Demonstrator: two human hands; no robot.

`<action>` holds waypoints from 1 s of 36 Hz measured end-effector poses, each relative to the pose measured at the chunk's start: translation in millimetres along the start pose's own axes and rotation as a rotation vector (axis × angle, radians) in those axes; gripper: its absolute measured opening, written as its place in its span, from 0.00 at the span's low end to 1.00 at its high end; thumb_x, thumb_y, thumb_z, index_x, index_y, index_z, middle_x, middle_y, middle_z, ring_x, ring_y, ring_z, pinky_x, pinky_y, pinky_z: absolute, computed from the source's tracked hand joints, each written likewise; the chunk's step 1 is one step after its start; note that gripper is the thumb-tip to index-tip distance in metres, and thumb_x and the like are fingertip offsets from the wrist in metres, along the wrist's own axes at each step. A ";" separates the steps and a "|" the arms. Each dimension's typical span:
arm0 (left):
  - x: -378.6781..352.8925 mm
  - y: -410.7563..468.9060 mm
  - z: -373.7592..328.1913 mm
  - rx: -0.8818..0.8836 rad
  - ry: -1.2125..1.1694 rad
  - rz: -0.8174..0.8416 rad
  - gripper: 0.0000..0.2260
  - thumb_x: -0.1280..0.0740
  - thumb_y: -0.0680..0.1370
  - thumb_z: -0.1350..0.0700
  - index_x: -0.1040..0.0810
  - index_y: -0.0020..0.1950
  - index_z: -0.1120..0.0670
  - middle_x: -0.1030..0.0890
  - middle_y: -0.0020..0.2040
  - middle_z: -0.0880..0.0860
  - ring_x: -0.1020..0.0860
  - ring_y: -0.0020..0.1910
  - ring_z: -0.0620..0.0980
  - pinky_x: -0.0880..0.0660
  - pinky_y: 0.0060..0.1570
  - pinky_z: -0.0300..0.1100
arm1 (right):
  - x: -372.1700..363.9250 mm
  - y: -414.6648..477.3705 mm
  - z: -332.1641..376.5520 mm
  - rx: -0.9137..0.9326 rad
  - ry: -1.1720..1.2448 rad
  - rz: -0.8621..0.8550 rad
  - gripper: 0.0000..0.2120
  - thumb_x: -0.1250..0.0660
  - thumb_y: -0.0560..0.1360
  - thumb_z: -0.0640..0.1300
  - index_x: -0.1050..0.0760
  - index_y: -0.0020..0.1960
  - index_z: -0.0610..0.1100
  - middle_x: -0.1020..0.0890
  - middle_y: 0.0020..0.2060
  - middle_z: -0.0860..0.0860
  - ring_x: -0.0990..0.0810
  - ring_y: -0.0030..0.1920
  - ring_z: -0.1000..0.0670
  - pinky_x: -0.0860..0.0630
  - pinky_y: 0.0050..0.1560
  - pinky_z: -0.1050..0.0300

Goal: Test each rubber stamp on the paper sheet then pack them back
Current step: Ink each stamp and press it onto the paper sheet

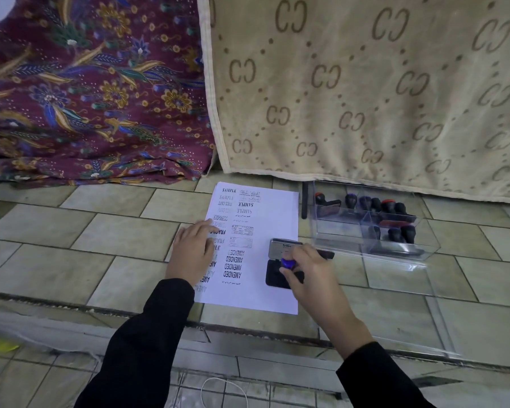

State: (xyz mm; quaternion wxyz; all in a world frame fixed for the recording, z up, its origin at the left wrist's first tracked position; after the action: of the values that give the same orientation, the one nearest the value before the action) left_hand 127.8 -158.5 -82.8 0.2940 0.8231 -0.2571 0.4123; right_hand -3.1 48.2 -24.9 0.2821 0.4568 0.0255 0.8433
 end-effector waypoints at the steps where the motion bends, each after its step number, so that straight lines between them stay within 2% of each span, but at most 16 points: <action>1: -0.2 0.1 -0.1 -0.001 -0.001 0.000 0.13 0.40 0.78 0.63 0.23 0.59 0.51 0.27 0.68 0.49 0.31 0.68 0.47 0.41 0.70 0.53 | -1.0 -1.1 1.0 0.002 -0.015 0.009 0.07 0.30 0.73 0.37 0.24 0.50 0.41 0.24 0.47 0.49 0.22 0.43 0.50 0.21 0.46 0.52; 7: 0.5 -0.1 -0.9 -0.006 0.000 -0.005 0.13 0.39 0.78 0.63 0.23 0.58 0.52 0.26 0.67 0.49 0.31 0.68 0.48 0.40 0.70 0.53 | 2.4 8.6 -3.6 -0.080 0.004 0.011 0.05 0.31 0.74 0.37 0.25 0.50 0.41 0.24 0.47 0.50 0.21 0.40 0.49 0.21 0.44 0.51; 16: 4.1 -0.9 -3.5 -0.006 -0.018 -0.040 0.12 0.38 0.77 0.63 0.22 0.57 0.53 0.24 0.65 0.50 0.29 0.65 0.50 0.38 0.69 0.52 | 4.3 6.5 -1.2 -0.094 0.043 -0.023 0.07 0.32 0.75 0.38 0.26 0.51 0.43 0.24 0.48 0.51 0.20 0.42 0.51 0.21 0.46 0.52; 20: 3.7 -0.7 -2.5 -0.003 -0.021 -0.038 0.12 0.38 0.77 0.63 0.22 0.56 0.52 0.24 0.65 0.50 0.29 0.65 0.50 0.39 0.69 0.52 | 1.2 6.2 20.1 -0.042 0.176 -0.080 0.08 0.29 0.73 0.40 0.26 0.50 0.46 0.24 0.46 0.54 0.19 0.43 0.55 0.21 0.47 0.59; 25: 2.2 0.8 -0.9 -0.014 -0.017 -0.023 0.12 0.39 0.77 0.63 0.22 0.57 0.51 0.25 0.65 0.49 0.30 0.67 0.48 0.39 0.69 0.52 | -31.5 8.3 51.0 0.049 0.264 0.031 0.07 0.29 0.73 0.40 0.25 0.49 0.44 0.24 0.44 0.53 0.21 0.41 0.58 0.22 0.45 0.61; 36: 3.7 0.3 -0.7 -0.009 -0.019 -0.067 0.13 0.38 0.76 0.64 0.21 0.56 0.52 0.24 0.64 0.50 0.29 0.63 0.50 0.38 0.68 0.49 | -63.8 8.8 64.0 0.084 0.198 0.149 0.06 0.32 0.74 0.40 0.26 0.50 0.40 0.24 0.45 0.49 0.20 0.43 0.49 0.22 0.48 0.52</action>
State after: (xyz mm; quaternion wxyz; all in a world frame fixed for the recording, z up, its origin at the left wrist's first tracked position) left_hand 129.2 -158.8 -79.3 0.3087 0.8339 -0.2341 0.3931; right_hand 70.2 -4.8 -33.3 0.1954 0.3836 0.0546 0.9009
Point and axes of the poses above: each hand's wrist, its own y-axis towards the middle knuckle, its own x-axis out of the back of the hand, z = x × y, the point moved 8 cm from there along y, towards the middle knuckle
